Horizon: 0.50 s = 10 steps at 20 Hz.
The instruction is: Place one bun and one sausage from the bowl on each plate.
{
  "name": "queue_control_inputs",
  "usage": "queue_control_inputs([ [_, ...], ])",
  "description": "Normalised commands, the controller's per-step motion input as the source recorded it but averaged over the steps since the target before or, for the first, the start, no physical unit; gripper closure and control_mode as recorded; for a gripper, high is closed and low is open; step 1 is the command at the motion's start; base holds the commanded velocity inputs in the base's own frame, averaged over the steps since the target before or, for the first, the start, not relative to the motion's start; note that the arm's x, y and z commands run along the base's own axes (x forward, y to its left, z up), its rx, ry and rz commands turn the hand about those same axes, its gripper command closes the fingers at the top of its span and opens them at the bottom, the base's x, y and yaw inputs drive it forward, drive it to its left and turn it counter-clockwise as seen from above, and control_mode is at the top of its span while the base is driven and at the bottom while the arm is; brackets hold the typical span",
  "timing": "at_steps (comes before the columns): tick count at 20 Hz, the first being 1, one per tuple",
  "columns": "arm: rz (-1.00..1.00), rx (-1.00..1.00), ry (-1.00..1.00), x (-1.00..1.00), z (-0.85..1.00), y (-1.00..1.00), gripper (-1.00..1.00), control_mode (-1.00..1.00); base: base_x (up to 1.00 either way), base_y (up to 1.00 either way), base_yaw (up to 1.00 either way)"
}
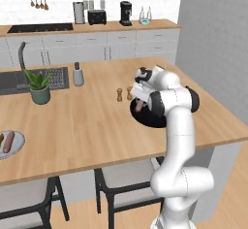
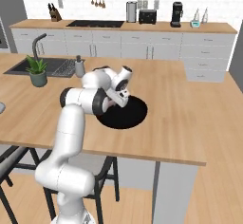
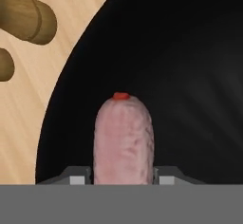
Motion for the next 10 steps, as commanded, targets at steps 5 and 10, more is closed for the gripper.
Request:
queue_control_inputs([
  [5, 0.03, -0.14, -0.01, -0.57, 0.61, -0.19, 1.00, -1.00, 0.00, 0.00, 0.00],
  [10, 0.21, -0.20, -0.10, -0.98, 0.65, 0.00, 1.00, -1.00, 0.00, 0.00, 0.00],
])
